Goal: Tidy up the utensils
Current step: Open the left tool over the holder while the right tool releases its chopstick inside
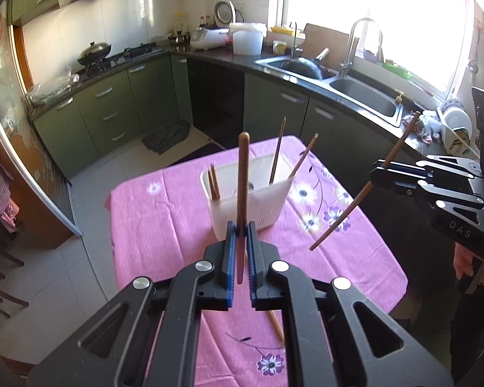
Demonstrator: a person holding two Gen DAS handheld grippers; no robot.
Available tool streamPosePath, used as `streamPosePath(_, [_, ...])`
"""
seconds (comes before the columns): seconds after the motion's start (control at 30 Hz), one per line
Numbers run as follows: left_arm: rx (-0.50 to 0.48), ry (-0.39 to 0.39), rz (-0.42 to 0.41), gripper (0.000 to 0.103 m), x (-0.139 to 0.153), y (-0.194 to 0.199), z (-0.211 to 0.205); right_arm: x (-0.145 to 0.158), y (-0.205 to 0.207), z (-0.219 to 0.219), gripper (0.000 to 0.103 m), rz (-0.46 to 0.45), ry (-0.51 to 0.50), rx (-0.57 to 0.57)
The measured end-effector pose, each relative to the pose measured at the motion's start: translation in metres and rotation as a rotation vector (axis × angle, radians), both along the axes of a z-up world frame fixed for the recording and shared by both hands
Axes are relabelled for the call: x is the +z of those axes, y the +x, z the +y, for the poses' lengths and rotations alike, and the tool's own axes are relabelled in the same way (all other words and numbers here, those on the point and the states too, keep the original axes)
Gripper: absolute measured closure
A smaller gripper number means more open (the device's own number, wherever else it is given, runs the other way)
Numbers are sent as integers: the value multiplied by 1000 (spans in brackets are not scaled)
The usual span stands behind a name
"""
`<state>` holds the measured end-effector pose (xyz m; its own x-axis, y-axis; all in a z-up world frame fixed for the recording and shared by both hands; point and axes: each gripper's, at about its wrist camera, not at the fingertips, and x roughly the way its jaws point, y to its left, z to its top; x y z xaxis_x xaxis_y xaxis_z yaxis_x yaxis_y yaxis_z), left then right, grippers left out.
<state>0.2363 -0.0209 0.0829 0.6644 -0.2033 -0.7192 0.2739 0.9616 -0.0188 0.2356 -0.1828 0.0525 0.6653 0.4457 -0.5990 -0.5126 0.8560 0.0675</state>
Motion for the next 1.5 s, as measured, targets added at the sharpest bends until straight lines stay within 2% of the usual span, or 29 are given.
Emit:
streamPosePath(0.2, [5,-41,-137,97,46,31,-19,50,37,6,96,-80,78,-27])
streamPosePath(0.37, [50,-6,-197,97,45,68,-32,52,83,16,96,-86,60,-83])
streamPosePath(0.6, [93,37,-46,96,-13,112,-29,1,128,30,96,11,-10,-87])
streamPosePath(0.7, [91,18,25,96,-34,119,-22,-19,134,32,96,39,-37,-79])
streamPosePath(0.83, [87,13,40,92,-42,116,-18,-21,128,30,96,41,-31,-67])
streamPosePath(0.9, [85,1,26,85,-35,109,-15,-12,118,27,96,19,-17,-59])
streamPosePath(1.03, [61,-18,-20,83,-12,83,-18,14,80,18,89,-43,12,-29])
streamPosePath(1.13, [43,7,-35,77,-5,57,-23,20,48,11,86,-65,3,-10])
streamPosePath(1.27, [13,8,76,75,-31,32,-23,-5,21,3,77,-7,-55,9])
streamPosePath(1.5, [20,22,340,76,-127,23,-21,-110,20,-11,77,257,-213,-7])
